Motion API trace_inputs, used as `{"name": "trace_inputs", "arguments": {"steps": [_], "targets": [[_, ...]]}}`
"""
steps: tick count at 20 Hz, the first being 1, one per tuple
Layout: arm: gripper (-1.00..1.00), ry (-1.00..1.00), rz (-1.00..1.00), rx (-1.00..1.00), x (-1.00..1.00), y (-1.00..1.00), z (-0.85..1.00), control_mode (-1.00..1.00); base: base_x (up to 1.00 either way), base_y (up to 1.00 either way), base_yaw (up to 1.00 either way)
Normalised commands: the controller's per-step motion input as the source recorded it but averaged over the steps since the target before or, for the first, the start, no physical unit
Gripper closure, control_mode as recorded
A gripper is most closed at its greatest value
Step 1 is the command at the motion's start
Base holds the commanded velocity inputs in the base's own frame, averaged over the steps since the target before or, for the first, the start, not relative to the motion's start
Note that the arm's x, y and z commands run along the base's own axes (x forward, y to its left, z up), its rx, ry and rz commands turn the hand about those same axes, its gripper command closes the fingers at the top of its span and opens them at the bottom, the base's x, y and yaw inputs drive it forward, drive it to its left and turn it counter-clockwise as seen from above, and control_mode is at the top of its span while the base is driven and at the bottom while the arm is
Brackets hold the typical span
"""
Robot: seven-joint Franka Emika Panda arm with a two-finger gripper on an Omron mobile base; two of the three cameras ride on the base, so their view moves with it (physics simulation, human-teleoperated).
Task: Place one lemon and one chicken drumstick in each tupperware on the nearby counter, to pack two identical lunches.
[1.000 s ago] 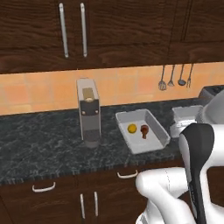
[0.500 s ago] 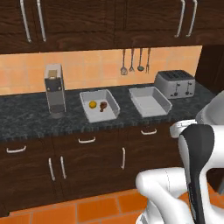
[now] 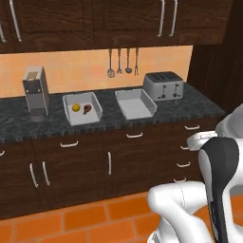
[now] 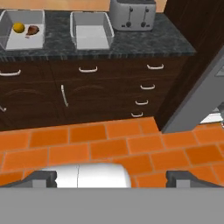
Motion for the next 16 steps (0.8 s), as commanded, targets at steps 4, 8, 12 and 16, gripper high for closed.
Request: {"name": "trace_inputs", "arguments": {"steps": [4,8,12,16], "targets": [[-1.00,0.00,0.00,0.00,0.00,0.00,0.00,1.00,0.54,-0.74,0.00],[-1.00,0.00,0.00,0.00,0.00,0.00,0.00,1.00,0.88,-0.14,0.00],[-1.00,0.00,0.00,0.00,0.00,0.00,0.00,1.00,-0.15,-1.00,0.00],[-1.00,0.00,0.00,0.00,0.00,0.00,0.00,1.00,-0.56,-1.00,0.00]]}}
